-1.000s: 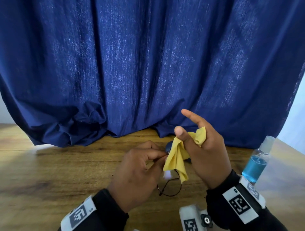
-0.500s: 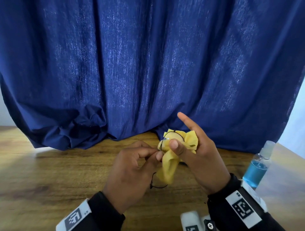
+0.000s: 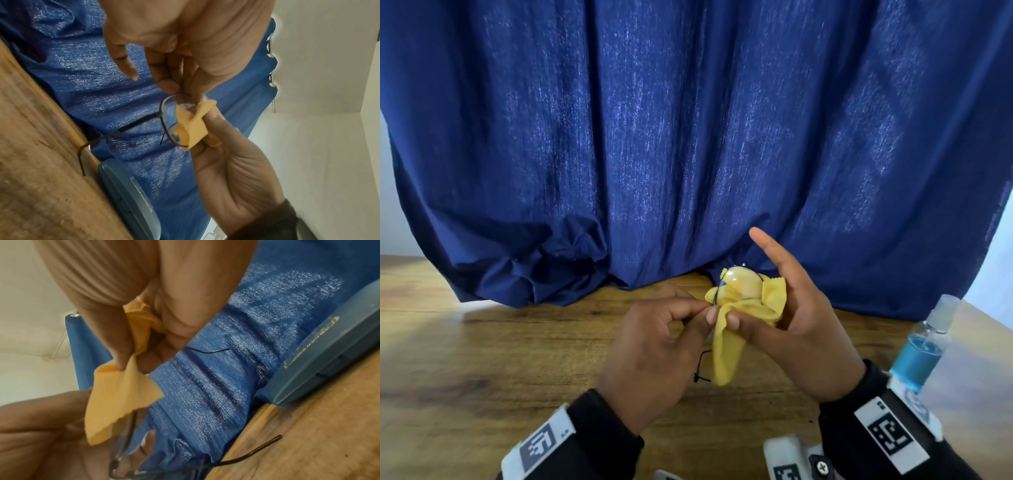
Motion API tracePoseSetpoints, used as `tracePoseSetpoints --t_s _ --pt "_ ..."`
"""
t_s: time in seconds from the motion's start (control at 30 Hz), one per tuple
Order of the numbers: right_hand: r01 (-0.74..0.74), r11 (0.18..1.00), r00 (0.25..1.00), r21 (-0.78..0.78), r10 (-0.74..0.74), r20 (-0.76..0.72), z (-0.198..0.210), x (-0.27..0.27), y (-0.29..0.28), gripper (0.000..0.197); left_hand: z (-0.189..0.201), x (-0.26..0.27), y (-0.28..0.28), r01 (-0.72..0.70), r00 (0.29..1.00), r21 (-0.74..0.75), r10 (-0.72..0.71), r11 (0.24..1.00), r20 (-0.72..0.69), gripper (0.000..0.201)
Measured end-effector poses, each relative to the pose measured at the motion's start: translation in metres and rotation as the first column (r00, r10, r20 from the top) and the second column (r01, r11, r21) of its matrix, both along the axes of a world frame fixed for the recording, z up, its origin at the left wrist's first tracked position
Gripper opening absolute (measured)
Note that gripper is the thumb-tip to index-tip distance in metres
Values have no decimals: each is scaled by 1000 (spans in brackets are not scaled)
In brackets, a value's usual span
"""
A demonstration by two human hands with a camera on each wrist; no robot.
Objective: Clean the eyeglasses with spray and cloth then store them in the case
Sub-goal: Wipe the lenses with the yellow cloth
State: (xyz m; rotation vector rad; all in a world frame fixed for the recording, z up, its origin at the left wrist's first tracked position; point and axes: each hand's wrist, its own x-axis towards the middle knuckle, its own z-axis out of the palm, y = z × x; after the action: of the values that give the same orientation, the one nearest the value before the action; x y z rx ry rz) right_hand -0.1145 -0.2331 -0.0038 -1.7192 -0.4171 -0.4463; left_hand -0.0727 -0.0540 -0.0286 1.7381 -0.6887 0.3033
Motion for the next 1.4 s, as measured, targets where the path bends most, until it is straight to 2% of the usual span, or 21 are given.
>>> tracePoseSetpoints --t_s 0.27,0.43,0.57,0.73,0.83,1.03,1.13,1.23,1.3,1.4 --pt "201 975 979 98 -203 13 -1 4 -2 84 1 -9 -5 9 998 126 -17 992 66 18" --pt "297 938 955 180 -297 -26 -5 10 -10 67 0 -9 -5 -13 997 170 -1 985 82 12" --pt "231 956 973 182 -227 -44 -5 11 -13 63 -1 -5 -3 -26 995 141 13 990 95 16" --pt "79 991 994 107 -69 -89 -2 6 -6 86 -1 -6 -3 -22 993 169 2 985 121 20" --pt "137 988 989 69 -133 -57 -2 5 -4 85 -4 -6 -6 -16 990 188 -11 982 141 19" --pt "306 949 952 75 -307 -7 -1 6 -8 61 -3 -6 -5 -18 992 203 -8 979 129 21" --pt "366 927 930 77 -367 0 -2 7 -9 59 -3 -5 -6 -33 994 203 10 979 113 21" --pt "287 954 958 85 -286 -30 -2 5 -6 72 -2 -5 -5 -36 994 196 15 980 106 19" --pt "206 979 978 7 -205 -40 -2 3 -4 80 -2 -6 -4 -37 994 191 16 981 110 19" --pt "186 979 982 -82 -189 -30 0 3 -6 83 0 -6 -4 -28 995 189 9 982 101 18"
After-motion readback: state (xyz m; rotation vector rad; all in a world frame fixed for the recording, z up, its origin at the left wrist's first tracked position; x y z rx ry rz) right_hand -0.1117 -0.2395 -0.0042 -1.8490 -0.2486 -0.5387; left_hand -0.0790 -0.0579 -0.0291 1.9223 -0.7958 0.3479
